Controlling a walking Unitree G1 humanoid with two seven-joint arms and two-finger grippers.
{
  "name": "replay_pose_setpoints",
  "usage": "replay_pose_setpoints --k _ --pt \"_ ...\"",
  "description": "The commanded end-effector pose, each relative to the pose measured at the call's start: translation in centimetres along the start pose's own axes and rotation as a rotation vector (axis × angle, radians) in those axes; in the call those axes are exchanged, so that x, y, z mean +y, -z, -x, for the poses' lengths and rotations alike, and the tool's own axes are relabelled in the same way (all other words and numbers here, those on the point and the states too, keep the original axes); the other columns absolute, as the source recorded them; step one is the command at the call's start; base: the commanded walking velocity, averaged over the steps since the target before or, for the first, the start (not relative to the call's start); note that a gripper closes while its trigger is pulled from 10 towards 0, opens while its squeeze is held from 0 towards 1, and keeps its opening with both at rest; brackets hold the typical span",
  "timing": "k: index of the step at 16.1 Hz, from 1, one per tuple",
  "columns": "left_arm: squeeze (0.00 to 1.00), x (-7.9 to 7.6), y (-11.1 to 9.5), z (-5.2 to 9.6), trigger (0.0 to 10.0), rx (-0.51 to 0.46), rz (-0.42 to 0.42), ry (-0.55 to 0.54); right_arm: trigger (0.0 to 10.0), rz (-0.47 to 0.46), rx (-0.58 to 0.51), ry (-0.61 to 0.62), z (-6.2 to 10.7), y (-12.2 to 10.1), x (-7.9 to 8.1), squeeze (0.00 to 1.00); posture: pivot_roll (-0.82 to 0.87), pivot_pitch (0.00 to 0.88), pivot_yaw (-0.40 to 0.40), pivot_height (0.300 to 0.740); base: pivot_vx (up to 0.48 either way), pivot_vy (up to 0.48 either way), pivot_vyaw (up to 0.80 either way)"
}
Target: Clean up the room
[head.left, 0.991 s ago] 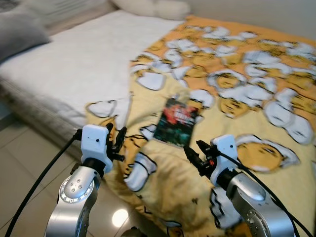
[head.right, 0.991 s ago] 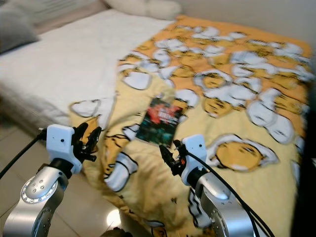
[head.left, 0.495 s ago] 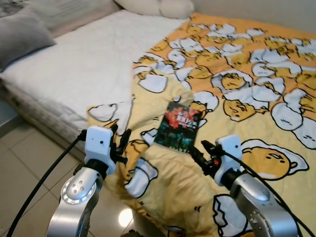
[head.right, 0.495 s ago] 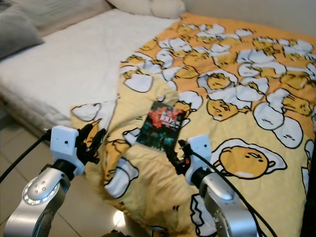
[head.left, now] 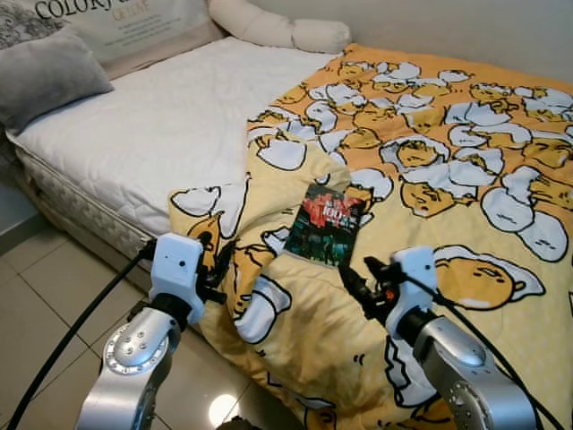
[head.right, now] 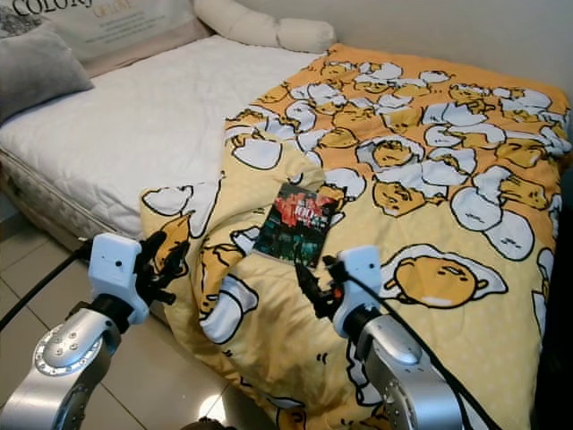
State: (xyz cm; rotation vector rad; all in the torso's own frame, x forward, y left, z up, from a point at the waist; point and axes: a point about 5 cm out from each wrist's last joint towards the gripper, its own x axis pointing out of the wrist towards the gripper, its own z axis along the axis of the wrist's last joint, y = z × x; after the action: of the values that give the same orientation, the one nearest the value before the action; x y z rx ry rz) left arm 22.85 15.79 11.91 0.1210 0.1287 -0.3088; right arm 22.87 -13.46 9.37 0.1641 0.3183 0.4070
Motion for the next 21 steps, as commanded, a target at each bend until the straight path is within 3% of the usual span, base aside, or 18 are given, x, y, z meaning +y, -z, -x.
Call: replay_pose_setpoints --k 1,4,6,8,10,12,16,21 --pt "0.00 0.2 0.4 -0.2 10.0 0.026 -0.008 0.036 10.0 -0.035 0.022 0.019 -0.6 0.4 -0.4 1.00 -0.03 0.000 0.082 0.740 0.000 0.000 0.00" --pt "0.00 0.3 0.1 -0.9 10.0 0.030 -0.022 0.136 10.0 -0.168 0.034 -0.006 -4.0 0.5 -0.7 1.00 -0.03 0.000 0.098 0.740 0.000 0.000 0.00" --pt "0.00 0.3 -0.3 -1.1 10.0 0.037 0.015 0.246 10.0 -0.252 0.095 -0.080 -6.8 1.2 -0.4 1.00 -0.02 0.000 0.097 0.740 0.000 0.000 0.00" --pt "0.00 1.1 -0.4 -1.0 10.0 0.059 -0.007 0.285 10.0 -0.277 0.119 -0.054 -8.9 1.5 -1.0 1.00 0.00 0.000 0.090 0.740 0.000 0.000 0.00" --pt "0.00 2.1 -0.4 -0.4 10.0 0.075 -0.019 0.266 10.0 -0.252 0.122 -0.017 -10.0 1.2 -1.5 1.00 0.03 0.000 0.080 0.740 0.000 0.000 0.00" --pt "0.00 3.8 -0.3 1.1 10.0 0.102 -0.020 0.223 10.0 -0.293 0.053 0.039 -11.3 -0.7 -2.3 1.00 0.05 0.009 0.073 0.740 0.000 0.000 0.00" --pt "0.00 4.2 0.0 2.4 10.0 0.131 -0.024 0.248 10.0 -0.337 0.020 0.073 -12.3 -2.0 -2.8 1.00 0.07 0.040 0.070 0.740 0.000 0.000 0.00" --pt "0.00 3.8 -0.9 3.0 10.0 0.129 -0.014 0.286 10.0 -0.362 0.080 0.207 -12.4 -1.7 -4.4 1.00 0.09 0.109 0.062 0.740 0.000 0.000 0.00"
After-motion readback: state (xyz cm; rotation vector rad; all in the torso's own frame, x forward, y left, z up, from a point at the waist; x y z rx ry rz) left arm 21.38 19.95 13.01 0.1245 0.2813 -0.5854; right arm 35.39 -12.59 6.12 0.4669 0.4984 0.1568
